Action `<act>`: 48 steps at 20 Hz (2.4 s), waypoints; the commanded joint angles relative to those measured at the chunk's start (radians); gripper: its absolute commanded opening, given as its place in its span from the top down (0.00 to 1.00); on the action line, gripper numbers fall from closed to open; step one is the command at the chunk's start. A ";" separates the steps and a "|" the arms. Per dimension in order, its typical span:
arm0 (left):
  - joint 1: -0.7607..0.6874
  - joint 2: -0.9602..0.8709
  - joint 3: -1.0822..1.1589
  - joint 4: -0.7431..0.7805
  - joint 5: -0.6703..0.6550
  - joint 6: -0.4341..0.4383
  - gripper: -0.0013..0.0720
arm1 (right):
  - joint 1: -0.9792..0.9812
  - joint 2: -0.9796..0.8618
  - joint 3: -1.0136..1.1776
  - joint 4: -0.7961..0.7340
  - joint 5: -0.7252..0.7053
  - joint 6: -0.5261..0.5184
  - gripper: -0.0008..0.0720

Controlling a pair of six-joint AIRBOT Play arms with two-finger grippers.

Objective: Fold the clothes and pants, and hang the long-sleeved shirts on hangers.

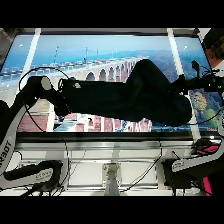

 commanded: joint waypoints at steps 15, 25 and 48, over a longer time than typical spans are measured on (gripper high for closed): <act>-0.043 0.005 -0.009 0.185 0.107 0.006 0.96 | 0.006 0.000 0.000 0.000 0.010 0.001 0.96; -0.142 0.293 0.027 0.280 0.145 -0.216 0.96 | 0.006 0.000 0.000 0.000 -0.016 0.001 0.96; -0.136 -0.131 -0.024 0.329 0.247 -0.211 0.96 | 0.006 0.000 0.000 -0.022 -0.019 0.001 0.96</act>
